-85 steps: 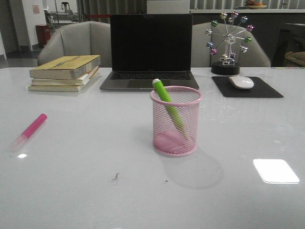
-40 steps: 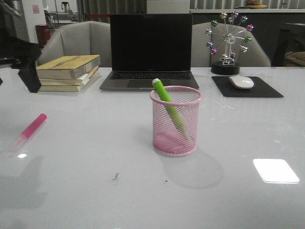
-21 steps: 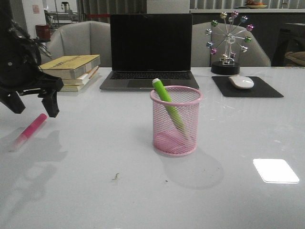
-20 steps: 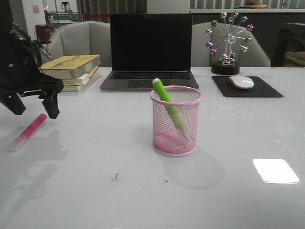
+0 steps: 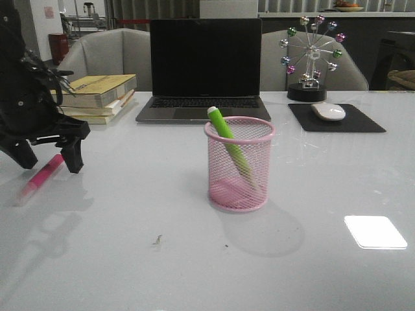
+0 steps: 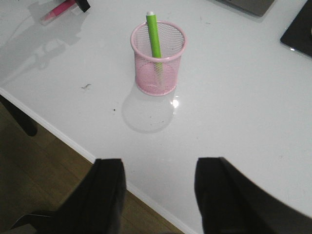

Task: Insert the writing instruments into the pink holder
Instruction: 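Lower the left gripper onto the pink marker and close on it, then lift the pink marker upright with the left gripper toward the holder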

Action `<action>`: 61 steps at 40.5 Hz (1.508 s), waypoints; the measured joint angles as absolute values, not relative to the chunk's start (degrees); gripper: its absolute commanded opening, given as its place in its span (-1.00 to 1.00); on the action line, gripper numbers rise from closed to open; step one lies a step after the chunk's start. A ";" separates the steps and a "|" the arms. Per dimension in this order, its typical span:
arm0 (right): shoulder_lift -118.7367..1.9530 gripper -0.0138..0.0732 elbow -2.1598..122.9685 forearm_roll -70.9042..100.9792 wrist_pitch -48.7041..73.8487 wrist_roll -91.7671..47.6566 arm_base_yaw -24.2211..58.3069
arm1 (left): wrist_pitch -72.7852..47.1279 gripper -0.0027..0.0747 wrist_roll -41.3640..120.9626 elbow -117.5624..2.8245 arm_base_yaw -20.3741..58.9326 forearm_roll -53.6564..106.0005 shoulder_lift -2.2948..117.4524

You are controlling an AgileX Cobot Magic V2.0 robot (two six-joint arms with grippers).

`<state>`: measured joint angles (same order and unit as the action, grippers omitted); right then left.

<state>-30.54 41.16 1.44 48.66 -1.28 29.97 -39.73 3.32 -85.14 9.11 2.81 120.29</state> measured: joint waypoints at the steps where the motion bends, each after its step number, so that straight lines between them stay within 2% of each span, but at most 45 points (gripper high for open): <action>1: -30.54 0.35 41.16 1.44 48.66 -1.28 29.97 | -39.84 0.30 3.32 -85.14 9.11 2.81 120.29; 10: -30.54 0.35 41.16 1.44 48.66 -1.28 29.97 | -40.48 -0.25 3.32 -85.14 9.11 3.03 120.29; 16: -30.54 0.35 41.16 1.44 48.66 -1.28 29.97 | -40.69 -0.50 3.32 -85.14 9.11 3.03 120.29; 23: -30.54 0.35 41.16 1.44 48.66 -1.28 29.97 | -40.95 -0.69 3.32 -85.27 9.11 3.03 120.29; 33: -30.54 0.35 41.16 1.44 48.66 -1.28 29.97 | -40.99 -0.70 3.32 -84.13 9.11 4.74 118.16; 46: -30.54 0.35 41.16 1.44 48.66 -1.28 29.97 | -28.52 -0.70 4.22 -71.04 11.52 5.47 98.73; 54: -30.54 0.35 41.16 1.44 48.66 -1.28 29.97 | -14.53 -0.70 4.25 -59.03 16.69 5.63 85.55; 61: -30.54 0.35 41.16 1.44 48.66 -1.28 29.97 | 6.78 -0.70 4.35 -48.48 24.86 5.83 77.56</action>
<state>-30.54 41.16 1.44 48.66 -1.28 29.97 6.78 4.35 -48.48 24.86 5.83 77.56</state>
